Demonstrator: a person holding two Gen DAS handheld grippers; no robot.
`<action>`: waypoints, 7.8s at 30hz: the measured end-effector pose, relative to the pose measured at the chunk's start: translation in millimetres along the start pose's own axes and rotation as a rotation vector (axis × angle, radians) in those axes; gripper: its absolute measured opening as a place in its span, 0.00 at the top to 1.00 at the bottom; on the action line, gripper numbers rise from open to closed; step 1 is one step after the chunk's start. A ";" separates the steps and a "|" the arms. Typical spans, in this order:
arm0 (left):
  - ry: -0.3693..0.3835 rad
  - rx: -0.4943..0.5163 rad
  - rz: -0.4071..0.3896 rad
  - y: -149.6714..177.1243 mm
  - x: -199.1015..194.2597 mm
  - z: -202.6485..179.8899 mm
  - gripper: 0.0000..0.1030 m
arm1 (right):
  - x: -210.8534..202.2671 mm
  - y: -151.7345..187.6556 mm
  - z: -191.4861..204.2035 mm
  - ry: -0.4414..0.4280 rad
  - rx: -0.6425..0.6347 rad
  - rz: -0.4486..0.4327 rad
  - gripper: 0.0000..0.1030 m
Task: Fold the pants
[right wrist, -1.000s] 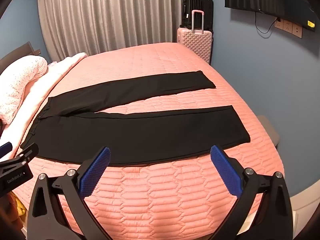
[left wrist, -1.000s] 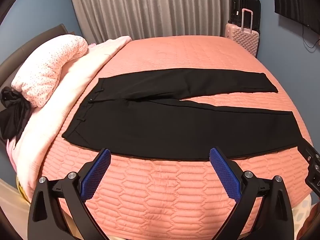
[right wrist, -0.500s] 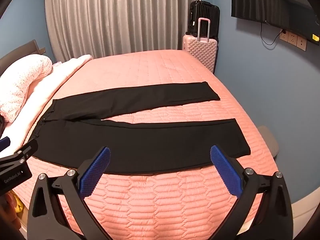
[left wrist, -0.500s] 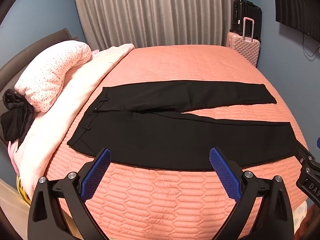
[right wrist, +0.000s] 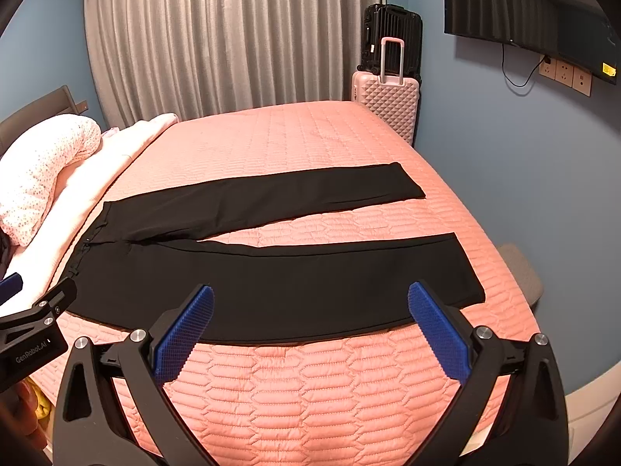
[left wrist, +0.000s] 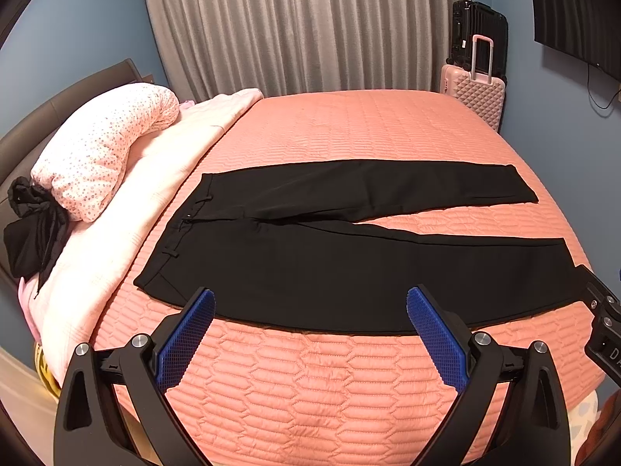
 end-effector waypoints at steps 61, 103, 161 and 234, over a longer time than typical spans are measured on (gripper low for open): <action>0.010 0.012 -0.011 -7.2 -13.5 0.7 0.05 | -5.7 -2.1 1.9 -0.011 0.048 -0.001 0.04; 0.015 0.027 -0.005 -6.8 -8.7 -3.2 0.05 | -4.5 -5.3 6.1 -0.018 0.052 0.000 0.04; -0.217 -0.222 0.260 -235.0 539.9 259.1 0.56 | 544.7 -125.1 -240.4 -0.195 0.031 0.207 0.81; -0.152 0.043 0.246 56.4 211.6 80.9 0.45 | 136.8 35.9 -194.2 -0.245 0.018 0.259 0.77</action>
Point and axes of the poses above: each gripper's, at about its wrist camera, not at the fingertips, and x roughly the way its jaws point, z to its left, y to its underside, the point moved 8 cm from there along x, roughly the way its jaws point, and after that the axes turned 10 degrees about -x, right-handed, at the moved point
